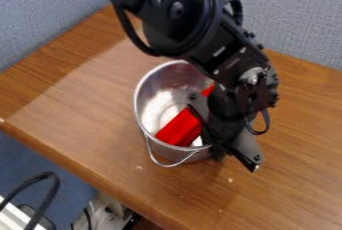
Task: Move the red object from the metal pot to the table
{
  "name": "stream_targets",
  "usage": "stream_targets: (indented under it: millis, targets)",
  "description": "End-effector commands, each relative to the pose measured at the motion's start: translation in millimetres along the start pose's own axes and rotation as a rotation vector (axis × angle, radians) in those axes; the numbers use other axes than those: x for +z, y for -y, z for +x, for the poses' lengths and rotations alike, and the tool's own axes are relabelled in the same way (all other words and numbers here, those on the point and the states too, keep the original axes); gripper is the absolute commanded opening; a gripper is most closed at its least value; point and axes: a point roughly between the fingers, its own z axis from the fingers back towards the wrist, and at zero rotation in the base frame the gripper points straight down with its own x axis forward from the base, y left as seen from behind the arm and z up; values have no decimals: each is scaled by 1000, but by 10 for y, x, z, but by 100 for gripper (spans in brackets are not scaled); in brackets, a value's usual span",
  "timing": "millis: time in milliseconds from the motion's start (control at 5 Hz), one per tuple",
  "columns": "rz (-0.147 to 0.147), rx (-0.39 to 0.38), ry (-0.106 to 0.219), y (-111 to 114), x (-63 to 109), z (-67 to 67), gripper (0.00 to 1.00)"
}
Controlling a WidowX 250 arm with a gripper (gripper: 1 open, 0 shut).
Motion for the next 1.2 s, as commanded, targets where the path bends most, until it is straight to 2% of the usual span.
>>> stream_targets:
  millis: [0, 200, 1000]
  targets:
    - [-23, 47, -39, -64, 37, -40, 0]
    - [-26, 49, -49, -104, 84, -39, 0]
    - [-58, 51, -25, 23, 119, -31, 0]
